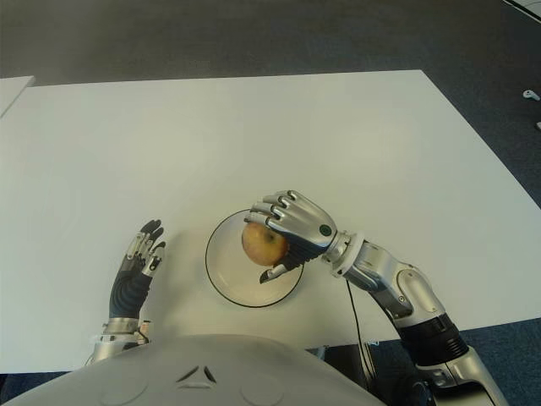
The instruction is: Put the apples into the plate.
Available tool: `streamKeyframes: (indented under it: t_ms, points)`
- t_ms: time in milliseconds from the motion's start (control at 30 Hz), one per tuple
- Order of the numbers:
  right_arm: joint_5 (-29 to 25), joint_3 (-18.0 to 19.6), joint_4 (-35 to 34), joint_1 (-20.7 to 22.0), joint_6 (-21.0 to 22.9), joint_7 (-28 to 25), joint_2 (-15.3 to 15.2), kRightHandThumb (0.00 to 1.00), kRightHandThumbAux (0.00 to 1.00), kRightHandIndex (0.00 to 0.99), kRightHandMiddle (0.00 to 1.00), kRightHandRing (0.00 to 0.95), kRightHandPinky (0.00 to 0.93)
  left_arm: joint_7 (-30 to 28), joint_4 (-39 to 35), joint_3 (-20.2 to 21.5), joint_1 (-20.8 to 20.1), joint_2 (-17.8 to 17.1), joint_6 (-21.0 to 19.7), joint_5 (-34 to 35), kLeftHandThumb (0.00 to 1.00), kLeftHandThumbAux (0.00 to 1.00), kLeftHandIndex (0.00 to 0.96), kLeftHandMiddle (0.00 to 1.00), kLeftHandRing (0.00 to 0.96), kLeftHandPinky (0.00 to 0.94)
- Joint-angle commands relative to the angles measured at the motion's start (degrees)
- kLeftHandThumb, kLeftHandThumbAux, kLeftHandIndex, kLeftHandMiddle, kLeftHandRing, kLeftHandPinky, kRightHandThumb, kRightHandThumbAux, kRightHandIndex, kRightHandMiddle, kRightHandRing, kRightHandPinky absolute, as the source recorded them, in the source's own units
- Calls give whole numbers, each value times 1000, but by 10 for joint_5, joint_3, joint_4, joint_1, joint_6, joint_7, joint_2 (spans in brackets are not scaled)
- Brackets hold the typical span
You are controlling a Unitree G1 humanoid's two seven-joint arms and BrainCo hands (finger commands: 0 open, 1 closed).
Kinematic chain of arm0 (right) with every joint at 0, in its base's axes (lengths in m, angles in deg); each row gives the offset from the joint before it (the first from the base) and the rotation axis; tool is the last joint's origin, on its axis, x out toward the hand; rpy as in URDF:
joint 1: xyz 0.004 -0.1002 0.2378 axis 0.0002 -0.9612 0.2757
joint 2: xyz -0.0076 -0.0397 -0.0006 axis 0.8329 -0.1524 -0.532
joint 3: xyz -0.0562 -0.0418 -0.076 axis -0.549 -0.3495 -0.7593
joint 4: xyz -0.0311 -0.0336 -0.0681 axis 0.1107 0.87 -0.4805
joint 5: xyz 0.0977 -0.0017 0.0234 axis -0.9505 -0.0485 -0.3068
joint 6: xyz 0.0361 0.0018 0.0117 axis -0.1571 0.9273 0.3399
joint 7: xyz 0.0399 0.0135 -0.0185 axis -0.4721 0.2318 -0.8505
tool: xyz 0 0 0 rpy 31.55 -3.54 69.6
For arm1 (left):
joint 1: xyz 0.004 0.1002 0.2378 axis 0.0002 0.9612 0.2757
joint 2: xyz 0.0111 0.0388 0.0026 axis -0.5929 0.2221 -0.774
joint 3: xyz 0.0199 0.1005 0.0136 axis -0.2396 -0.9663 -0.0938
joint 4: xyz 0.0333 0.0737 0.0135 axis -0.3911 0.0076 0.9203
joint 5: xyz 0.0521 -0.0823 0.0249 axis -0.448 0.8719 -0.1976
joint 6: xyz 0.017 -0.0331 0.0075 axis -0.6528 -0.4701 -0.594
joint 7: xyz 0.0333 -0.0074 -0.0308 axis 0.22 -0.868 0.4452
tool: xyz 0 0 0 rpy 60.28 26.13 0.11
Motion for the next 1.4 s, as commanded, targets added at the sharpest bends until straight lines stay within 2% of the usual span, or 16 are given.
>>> streamKeyframes:
  t_ms: [33,67,100,133,233,367,667,1400]
  points:
    - [24,-2,-2,-11,22,-3,11,704,710,427,549,494,450,7,-2,-3,-1,2,-12,-7,55,482,24,0,0,0]
    - [29,-3,-3,-11,26,-9,10,620,653,374,453,400,368,7,-3,-3,-1,2,-13,-7,53,484,22,0,0,0]
    - [35,-4,-4,-10,29,-16,8,493,570,296,313,261,247,7,-4,-3,0,2,-14,-8,49,487,20,0,0,0]
    - [39,-5,-5,-9,31,-20,7,387,500,208,203,167,158,6,-4,-3,0,2,-15,-8,46,489,19,0,0,0]
    - [36,-8,6,18,29,-47,-5,226,374,72,66,54,51,5,-8,-4,1,4,-19,-4,42,492,18,0,0,0]
    - [24,-8,10,28,21,-62,-11,129,273,15,13,11,10,6,-10,-4,0,6,-22,-3,42,493,25,5,0,0]
    - [4,-9,16,30,17,-67,-11,96,200,0,0,0,0,7,-16,-5,1,6,-20,-13,45,492,18,1,0,0]
    - [-9,-7,15,35,42,-103,-6,136,178,0,0,0,0,11,-17,-5,3,3,-18,-25,42,452,0,0,0,0]
